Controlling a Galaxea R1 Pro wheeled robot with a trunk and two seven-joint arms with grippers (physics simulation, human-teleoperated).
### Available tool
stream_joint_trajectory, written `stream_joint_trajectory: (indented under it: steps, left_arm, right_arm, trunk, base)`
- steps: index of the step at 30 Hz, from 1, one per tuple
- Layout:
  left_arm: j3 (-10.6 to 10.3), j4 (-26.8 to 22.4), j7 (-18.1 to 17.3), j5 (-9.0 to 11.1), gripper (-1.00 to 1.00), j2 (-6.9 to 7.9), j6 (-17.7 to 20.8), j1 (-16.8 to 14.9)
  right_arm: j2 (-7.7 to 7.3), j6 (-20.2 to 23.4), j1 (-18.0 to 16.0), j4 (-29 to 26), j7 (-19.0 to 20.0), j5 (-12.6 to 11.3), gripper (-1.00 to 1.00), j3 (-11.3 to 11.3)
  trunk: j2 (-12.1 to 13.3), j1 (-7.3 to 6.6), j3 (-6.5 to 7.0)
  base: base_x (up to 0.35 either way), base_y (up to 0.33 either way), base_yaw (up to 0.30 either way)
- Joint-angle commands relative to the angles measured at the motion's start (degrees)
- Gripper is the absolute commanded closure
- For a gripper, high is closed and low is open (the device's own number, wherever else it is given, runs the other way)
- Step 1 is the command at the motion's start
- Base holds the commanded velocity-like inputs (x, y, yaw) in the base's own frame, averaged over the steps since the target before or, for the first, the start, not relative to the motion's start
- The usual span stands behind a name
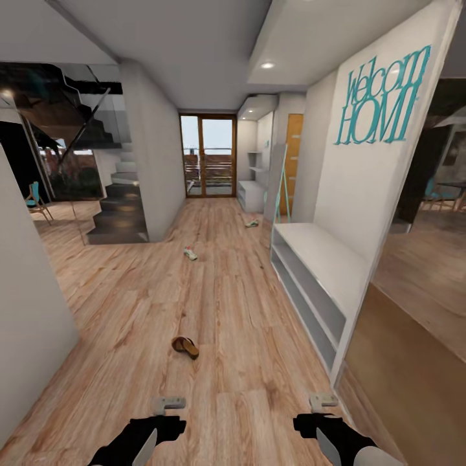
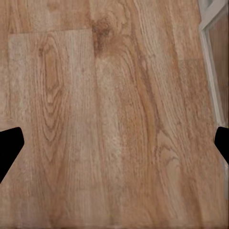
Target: Pick up the two gym shoes and the two sandals from the corridor floor and place them onto the hallstand (shoe rack) in the corridor, making sure they are on the rack and not on the floor. Arrange them so the two gym shoes are next to each other and the two sandals are next to each other.
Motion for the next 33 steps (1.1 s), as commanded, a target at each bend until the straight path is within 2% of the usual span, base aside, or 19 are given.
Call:
stream_joint_trajectory:
  steps: [1,10,33]
  left_arm:
    - [0.01,0.00,0.00,0.00,-1.00,0.00,0.00,0.01]
    - [-0.02,-0.05,-0.05,0.02,-1.00,0.00,-0.04,0.01]
    - [-0.07,-0.05,-0.04,0.05,-1.00,0.00,-0.01,0.00]
  right_arm:
    - [0.00,-0.01,0.00,0.00,0.01,0.00,-1.00,0.00]
    - [0.14,-0.02,0.00,0.07,0.03,0.00,-1.00,0.08]
    - [0.68,-0.11,0.00,0.25,0.04,0.07,-1.00,0.09]
  trunk:
    - [0.00,0.00,0.00]
    - [0.00,0.00,0.00]
    - [0.00,0.00,0.00]
  base:
    - [-0.264,-0.181,0.000]
    - [-0.280,-0.113,0.047]
    - [-0.029,-0.005,0.272]
